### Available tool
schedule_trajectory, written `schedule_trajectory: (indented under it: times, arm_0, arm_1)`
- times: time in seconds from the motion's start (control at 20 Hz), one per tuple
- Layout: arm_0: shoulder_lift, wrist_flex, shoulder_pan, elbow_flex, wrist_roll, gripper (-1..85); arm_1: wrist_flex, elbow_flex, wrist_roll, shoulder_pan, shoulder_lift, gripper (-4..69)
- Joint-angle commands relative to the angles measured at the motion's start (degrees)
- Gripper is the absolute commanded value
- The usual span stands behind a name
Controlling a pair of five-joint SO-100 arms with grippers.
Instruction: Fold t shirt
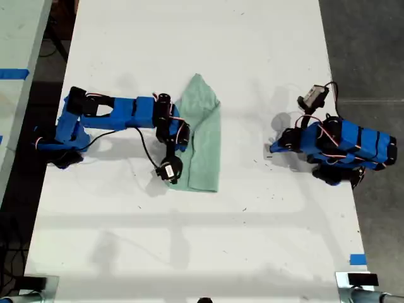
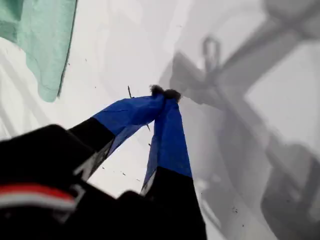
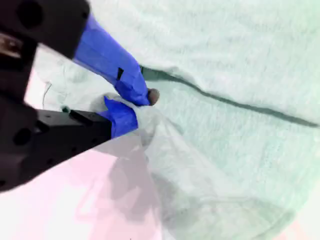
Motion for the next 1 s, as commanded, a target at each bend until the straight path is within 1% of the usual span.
schedule_trajectory:
  times: [0.0,0.2,0.35,0.4,0.45,0.5,0.75,0.8,0.85,0.95]
  arm_0:
    - [0.6,-4.5,1.7,-3.3,2.0,-0.2]
    - [-2.9,-14.5,2.4,-3.2,6.1,-0.2]
    - [-5.3,-19.2,2.6,-3.2,7.0,0.0]
    - [-6.1,-19.9,2.6,-3.3,6.8,5.0]
    - [-6.8,-20.0,2.6,-3.4,6.9,17.7]
    - [-6.9,-20.0,2.6,-3.3,7.0,22.0]
    - [0.8,-16.3,2.3,-2.4,6.9,21.0]
    - [3.9,-14.7,1.7,-1.9,7.1,2.6]
    - [7.2,-13.6,1.0,-1.3,9.1,-0.1]
    - [15.3,-10.2,-0.4,0.4,11.4,-0.1]
  arm_1:
    - [-1.8,0.3,0.4,-0.4,0.4,-1.5]
    - [-1.8,0.3,0.4,-0.4,0.4,-1.5]
    - [-1.8,0.3,0.4,-0.4,0.4,-1.5]
    - [-1.8,0.3,0.4,-0.4,0.4,-1.5]
    - [-1.8,0.3,0.4,-0.4,0.4,-1.5]
    - [-1.8,0.3,0.4,-0.4,0.4,-1.5]
    - [-1.8,0.3,0.4,-0.4,0.4,-1.5]
    - [-1.8,0.3,0.4,-0.4,0.4,-1.5]
    - [-1.8,0.3,0.4,-0.4,0.4,-1.5]
    - [-1.8,0.3,0.4,-0.5,0.4,-1.5]
